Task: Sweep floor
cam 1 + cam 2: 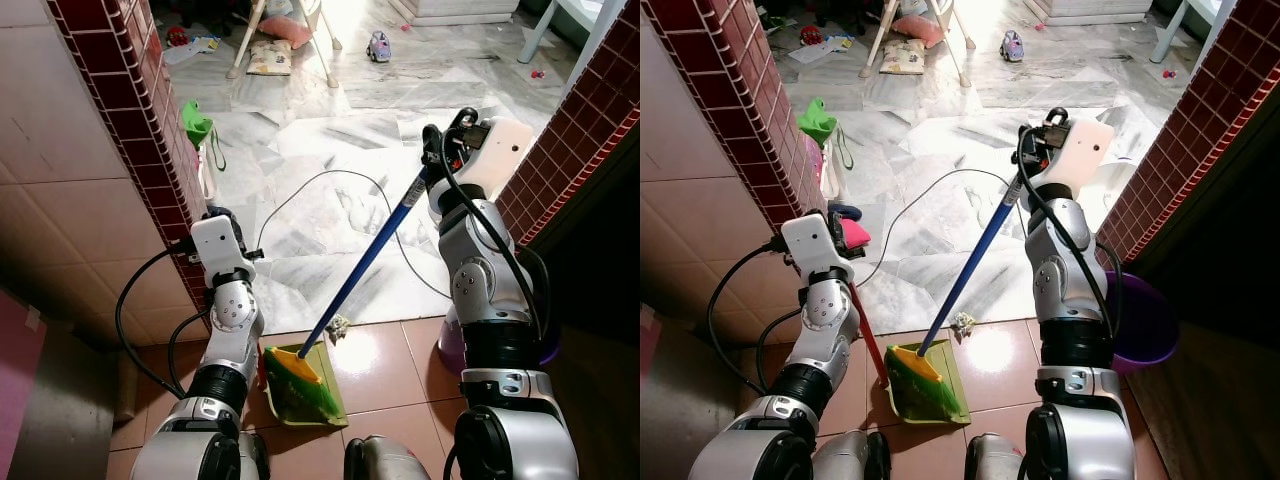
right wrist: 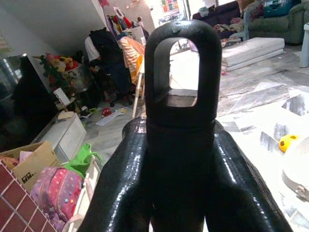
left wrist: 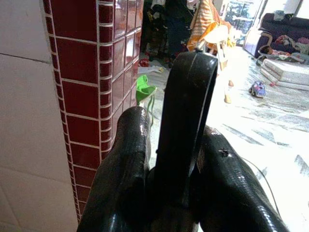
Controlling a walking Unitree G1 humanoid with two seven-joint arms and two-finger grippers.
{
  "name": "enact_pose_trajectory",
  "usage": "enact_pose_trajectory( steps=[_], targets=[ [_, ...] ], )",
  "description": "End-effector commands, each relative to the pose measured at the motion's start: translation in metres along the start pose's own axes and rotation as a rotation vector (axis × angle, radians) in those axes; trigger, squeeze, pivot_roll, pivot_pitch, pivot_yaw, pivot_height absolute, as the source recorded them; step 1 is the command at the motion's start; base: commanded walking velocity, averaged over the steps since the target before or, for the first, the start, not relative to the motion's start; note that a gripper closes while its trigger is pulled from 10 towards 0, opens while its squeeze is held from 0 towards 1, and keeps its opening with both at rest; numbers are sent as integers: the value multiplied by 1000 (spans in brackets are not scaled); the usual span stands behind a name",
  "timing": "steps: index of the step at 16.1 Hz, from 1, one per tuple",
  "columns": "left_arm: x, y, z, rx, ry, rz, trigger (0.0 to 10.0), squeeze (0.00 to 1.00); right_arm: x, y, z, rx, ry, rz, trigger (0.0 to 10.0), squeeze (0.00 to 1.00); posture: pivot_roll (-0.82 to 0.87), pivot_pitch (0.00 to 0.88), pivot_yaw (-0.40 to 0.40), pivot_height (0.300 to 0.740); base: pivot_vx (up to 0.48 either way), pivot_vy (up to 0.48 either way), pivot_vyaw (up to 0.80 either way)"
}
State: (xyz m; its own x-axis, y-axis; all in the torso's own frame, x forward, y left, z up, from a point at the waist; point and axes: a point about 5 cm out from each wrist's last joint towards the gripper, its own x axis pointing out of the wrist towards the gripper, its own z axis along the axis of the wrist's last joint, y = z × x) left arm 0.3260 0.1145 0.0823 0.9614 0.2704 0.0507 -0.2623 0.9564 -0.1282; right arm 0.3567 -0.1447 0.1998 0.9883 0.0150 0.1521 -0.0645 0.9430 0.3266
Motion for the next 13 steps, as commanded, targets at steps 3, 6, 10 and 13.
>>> enact_pose_trajectory(
  steps=[3, 6, 10, 13],
  targets=[
    [-6, -3, -13, -17, 78, 1, 10000, 0, 3, 9, 21, 20, -88, 37, 10000, 0, -202, 35, -38, 740, 0, 0, 0],
    [-5, -2, -11, -28, 70, 5, 10000, 0, 3, 10, 23, 5, -98, 56, 10000, 0, -202, 35, -38, 740, 0, 0, 0],
    [21, 20, 22, -118, -44, 94, 10000, 0, 7, -26, 44, -446, -242, 40, 10000, 0, -188, 0, -35, 740, 0, 0, 0],
    [22, 20, 22, -117, -45, 94, 10000, 0, 8, -27, 46, -440, -248, 27, 10000, 0, -185, 0, -35, 740, 0, 0, 0]
  ],
)
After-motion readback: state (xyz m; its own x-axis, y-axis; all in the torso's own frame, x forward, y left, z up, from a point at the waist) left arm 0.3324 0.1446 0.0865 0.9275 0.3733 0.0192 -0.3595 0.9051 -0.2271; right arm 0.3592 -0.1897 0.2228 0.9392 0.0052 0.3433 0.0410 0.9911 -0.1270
